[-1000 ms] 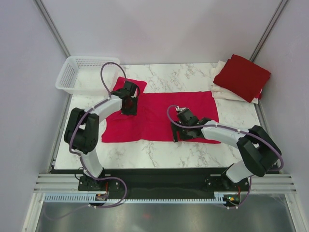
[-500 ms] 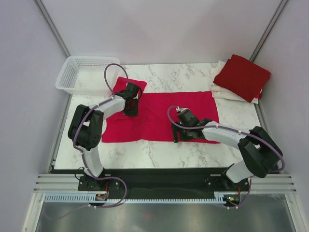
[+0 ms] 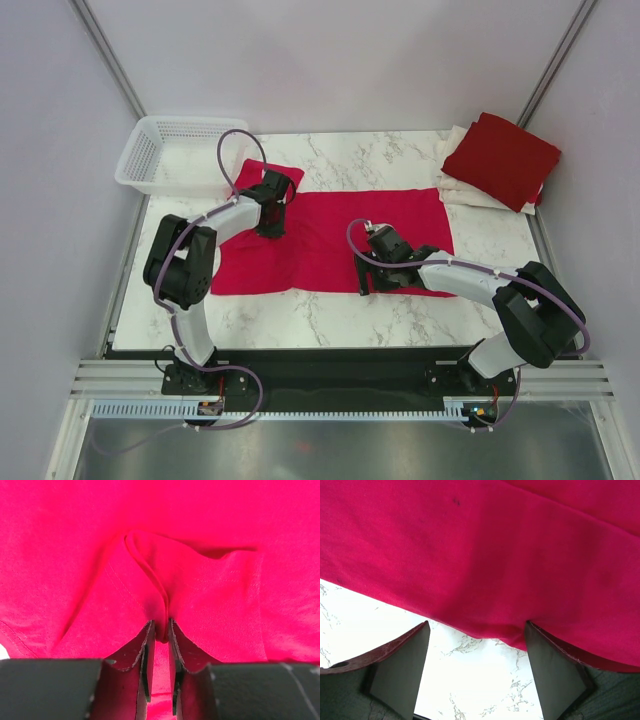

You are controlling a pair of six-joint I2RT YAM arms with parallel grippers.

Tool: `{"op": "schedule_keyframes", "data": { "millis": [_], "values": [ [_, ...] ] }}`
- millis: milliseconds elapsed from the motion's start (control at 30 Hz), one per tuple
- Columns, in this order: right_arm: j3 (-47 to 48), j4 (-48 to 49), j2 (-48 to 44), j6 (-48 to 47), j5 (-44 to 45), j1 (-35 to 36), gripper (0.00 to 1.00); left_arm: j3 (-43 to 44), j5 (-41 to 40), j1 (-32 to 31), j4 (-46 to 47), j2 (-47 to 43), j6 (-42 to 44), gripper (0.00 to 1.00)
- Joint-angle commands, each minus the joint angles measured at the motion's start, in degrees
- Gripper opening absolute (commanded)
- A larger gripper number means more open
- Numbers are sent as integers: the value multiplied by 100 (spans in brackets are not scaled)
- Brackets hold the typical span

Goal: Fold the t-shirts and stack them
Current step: Fold the tshirt

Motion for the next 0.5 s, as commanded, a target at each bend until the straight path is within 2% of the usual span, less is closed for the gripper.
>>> {"op": "schedule_keyframes", "data": {
  "millis": [0,200,300,467],
  "values": [
    [-228,-238,139,-2,9,-9,85,268,-183,-26,142,-18,-47,23],
    [-237,-220,200,-11,9,0,85,356,-262,-26,54,-212,41,17],
    [-237,-176,244,-11,18,-9,85,382,-359,-26,37,-212,120,2],
    [-237,-185,271,-28,27,0,85,426,-403,-26,-25,-150,225,2]
  ]
}}
